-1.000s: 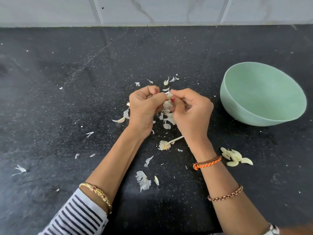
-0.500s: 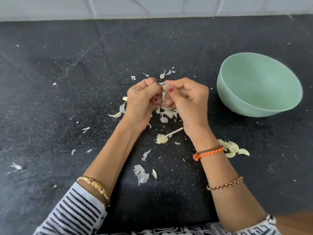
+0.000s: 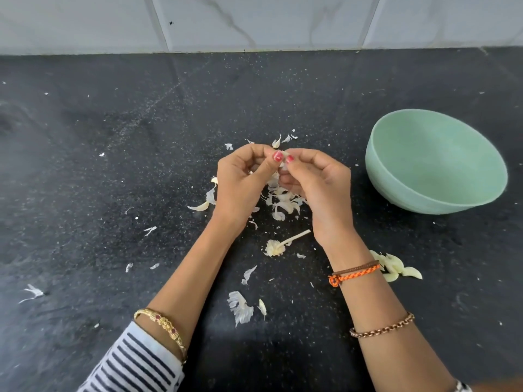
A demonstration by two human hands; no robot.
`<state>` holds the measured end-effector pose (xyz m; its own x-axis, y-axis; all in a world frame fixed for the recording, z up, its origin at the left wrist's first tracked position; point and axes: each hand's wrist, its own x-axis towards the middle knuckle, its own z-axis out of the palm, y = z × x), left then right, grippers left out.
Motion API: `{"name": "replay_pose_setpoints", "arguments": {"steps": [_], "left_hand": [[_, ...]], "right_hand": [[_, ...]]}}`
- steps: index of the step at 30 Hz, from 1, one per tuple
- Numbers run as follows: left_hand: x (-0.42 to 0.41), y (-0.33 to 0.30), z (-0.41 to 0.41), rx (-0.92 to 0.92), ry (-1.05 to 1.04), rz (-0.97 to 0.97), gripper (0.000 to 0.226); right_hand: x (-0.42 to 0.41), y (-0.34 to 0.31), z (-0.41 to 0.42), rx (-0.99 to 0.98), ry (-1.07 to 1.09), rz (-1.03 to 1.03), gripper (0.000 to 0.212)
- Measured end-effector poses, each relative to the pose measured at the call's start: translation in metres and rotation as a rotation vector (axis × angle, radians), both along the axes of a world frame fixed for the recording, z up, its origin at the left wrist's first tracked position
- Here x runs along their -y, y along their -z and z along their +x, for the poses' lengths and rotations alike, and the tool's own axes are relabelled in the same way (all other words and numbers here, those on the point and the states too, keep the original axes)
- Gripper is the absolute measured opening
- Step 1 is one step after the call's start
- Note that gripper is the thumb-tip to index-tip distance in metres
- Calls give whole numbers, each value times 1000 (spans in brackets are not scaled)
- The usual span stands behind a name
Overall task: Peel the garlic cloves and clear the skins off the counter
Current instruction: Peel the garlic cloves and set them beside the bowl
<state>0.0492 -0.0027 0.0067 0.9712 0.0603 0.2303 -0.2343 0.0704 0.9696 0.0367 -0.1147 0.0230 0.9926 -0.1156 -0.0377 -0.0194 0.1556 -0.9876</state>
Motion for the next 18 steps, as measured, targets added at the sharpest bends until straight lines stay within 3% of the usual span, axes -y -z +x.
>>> {"name": "replay_pose_setpoints", "arguments": {"steps": [11, 18], "left_hand": [[-9, 0, 2, 130, -16, 279, 11], [-11, 0, 4, 170, 53, 341, 14]], "right_hand": [[4, -2, 0, -48, -104, 101, 17], [6, -2, -1, -72, -134, 98, 14]]}}
